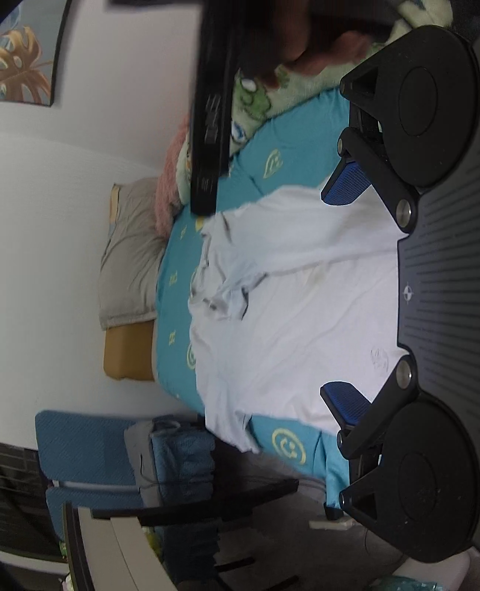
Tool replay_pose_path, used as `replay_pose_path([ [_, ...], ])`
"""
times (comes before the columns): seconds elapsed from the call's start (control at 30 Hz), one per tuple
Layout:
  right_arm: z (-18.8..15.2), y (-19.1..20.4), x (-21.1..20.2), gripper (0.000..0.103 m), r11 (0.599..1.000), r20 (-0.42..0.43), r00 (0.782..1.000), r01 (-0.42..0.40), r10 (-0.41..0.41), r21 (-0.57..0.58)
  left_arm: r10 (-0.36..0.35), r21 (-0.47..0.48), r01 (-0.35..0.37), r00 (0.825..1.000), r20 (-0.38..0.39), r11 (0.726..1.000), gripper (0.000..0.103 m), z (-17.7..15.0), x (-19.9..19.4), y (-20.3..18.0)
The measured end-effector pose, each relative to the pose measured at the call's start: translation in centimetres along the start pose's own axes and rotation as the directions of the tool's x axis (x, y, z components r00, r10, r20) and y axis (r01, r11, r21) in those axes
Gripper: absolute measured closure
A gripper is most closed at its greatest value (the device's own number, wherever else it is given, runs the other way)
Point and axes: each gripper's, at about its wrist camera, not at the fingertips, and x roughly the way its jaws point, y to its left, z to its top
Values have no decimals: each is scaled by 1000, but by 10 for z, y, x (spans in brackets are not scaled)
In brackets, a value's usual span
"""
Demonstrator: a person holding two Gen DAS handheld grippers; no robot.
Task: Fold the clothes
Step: 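Grasp the shirt hem with the right gripper and fold it toward the collar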
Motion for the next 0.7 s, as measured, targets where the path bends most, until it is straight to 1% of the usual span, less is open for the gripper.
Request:
replay_pose_path([
  [0.07, 14, 17, 42, 17, 996, -45, 998, -55, 52, -64, 12, -31, -13, 1000, -8, 999, 1, 3, 3, 15],
  [0.13, 24, 40, 90, 17, 990, -105, 990, -102, 91, -101, 32, -67, -34, 999, -22, 997, 1, 5, 8, 34],
  [0.17, 27, 51, 115, 19, 986, -129, 986, -122, 106, -118, 48, -78, -51, 998, -29, 996, 1, 5, 10, 45],
  [0.2, 30, 62, 139, 25, 981, -154, 981, -142, 120, -136, 64, -94, -67, 997, -34, 993, 1, 5, 12, 54],
  [0.3, 29, 92, 195, 25, 962, -202, 968, -187, 146, -200, 102, -138, -110, 993, -62, 984, 1, 2, 21, 81],
  [0.4, 25, 122, 246, 25, 936, -245, 955, -230, 165, -266, 119, -203, -135, 989, -87, 970, 1, 0, 31, 104],
  [0.47, 23, 142, 281, 25, 916, -274, 946, -259, 176, -307, 127, -228, -148, 986, -106, 962, 1, -2, 40, 111],
  [0.53, 20, 161, 315, 33, 892, -303, 935, -288, 184, -347, 130, -217, -154, 984, -124, 964, 1, -3, 49, 113],
  [0.6, 18, 181, 349, 36, 866, -332, 924, -318, 191, -385, 118, -218, -147, 983, -138, 965, 1, -4, 57, 114],
  [0.67, 12, 193, 368, 37, 837, -352, 918, -333, 183, -433, 100, -228, -132, 984, -147, 965, 1, -5, 64, 115],
  [0.7, 9, 197, 373, 39, 826, -360, 918, -330, 168, -457, 97, -231, -130, 984, -149, 964, 1, -5, 66, 112],
])
